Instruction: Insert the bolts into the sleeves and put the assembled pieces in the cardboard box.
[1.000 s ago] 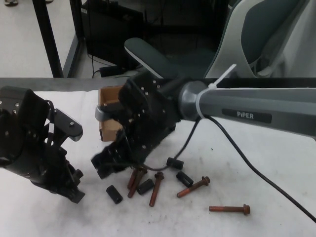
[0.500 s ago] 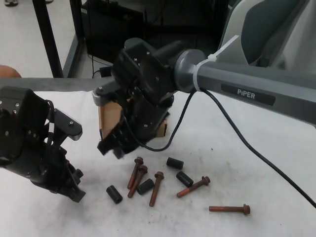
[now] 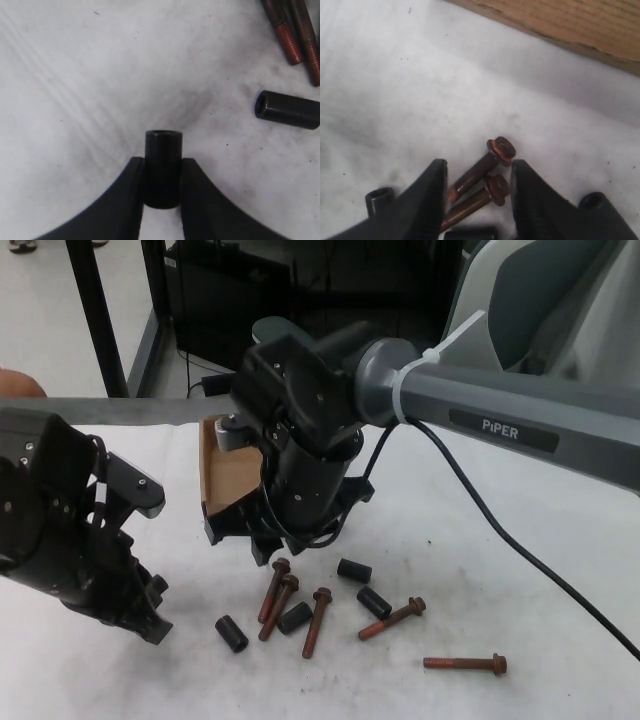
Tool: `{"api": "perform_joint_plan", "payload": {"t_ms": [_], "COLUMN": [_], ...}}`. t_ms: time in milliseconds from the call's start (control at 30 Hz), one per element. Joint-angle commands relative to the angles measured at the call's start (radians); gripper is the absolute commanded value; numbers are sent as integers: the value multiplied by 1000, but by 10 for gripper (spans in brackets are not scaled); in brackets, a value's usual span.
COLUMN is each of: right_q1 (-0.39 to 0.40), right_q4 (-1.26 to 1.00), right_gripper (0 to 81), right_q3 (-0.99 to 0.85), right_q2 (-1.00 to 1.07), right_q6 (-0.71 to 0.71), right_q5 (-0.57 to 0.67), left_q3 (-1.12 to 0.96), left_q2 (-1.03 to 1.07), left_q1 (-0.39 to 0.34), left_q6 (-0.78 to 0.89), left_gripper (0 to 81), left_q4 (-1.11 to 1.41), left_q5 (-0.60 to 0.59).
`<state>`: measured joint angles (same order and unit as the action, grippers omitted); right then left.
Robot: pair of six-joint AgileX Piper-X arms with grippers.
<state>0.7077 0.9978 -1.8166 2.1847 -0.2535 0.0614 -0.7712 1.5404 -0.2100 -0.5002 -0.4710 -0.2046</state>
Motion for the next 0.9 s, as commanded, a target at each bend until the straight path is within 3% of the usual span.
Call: {"api": "perform_joint_plan", "payload": {"t_ms": [0,733,867], "right_q1": [-4,-4,-4], "right_q4": [-23,-92,-150], "right_gripper": [393,393,393], "right_q3": [-10,86,86], "right_q2": [-6,-6,-5], "right_q6": [-36,-164,-216], "right_q5": [-4,-10,47], "left_q3": [-2,-2,-2], "left_q2": [-24,-39,-39], "left_q1": [-2,-2,-2], "left_q6": [11,50,50], "left_gripper": [3,3,3], "left_q4": [2,3,3], "left_q5": [-7,-38,-52]}}
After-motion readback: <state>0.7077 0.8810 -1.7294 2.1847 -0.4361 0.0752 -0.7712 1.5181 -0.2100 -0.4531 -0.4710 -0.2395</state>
